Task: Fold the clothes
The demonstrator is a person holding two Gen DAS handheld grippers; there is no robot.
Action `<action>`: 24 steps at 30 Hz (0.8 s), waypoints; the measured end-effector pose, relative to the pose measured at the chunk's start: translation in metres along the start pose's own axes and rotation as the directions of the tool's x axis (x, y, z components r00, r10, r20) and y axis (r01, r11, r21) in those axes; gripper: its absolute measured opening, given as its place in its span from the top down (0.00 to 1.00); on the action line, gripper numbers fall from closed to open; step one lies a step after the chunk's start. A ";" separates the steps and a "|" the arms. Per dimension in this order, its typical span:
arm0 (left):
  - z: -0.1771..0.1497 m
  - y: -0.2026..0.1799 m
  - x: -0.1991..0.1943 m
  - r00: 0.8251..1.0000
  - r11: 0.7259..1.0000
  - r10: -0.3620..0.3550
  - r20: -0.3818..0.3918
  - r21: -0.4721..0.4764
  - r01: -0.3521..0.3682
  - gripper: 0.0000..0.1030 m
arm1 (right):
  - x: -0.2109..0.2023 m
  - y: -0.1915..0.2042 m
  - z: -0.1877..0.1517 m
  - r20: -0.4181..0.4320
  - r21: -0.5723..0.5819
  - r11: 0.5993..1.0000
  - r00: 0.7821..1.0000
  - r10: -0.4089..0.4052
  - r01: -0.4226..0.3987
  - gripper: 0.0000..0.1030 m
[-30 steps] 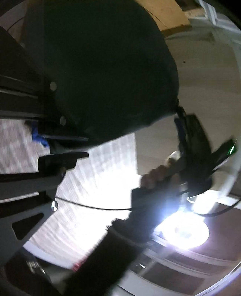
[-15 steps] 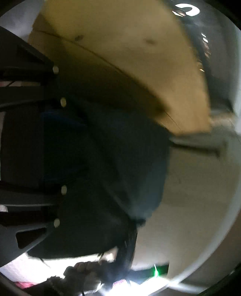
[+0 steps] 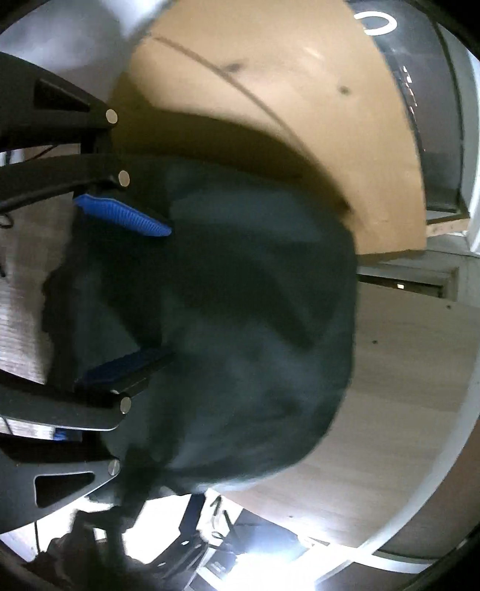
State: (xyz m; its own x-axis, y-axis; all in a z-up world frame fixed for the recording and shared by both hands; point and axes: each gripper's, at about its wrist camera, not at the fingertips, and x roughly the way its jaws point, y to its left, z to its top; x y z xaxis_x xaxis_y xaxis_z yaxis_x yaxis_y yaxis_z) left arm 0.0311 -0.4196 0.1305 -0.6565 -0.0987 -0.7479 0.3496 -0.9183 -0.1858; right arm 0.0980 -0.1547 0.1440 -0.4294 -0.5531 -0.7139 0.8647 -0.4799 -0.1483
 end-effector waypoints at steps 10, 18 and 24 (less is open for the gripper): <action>-0.043 -0.022 -0.061 0.998 0.999 0.046 0.052 -0.020 -0.045 0.27 | -0.090 -0.025 -0.061 -0.058 0.186 0.982 0.998 0.027 -0.016 0.41; -0.080 -0.027 -0.154 0.982 0.989 0.134 0.135 -0.072 -0.125 0.26 | -0.170 -0.018 -0.072 0.053 0.251 0.968 0.998 -0.015 0.001 0.32; -0.105 -0.036 -0.182 0.971 0.980 0.186 0.151 -0.103 -0.172 0.25 | -0.192 -0.013 -0.098 0.055 0.253 0.967 0.998 -0.041 0.026 0.32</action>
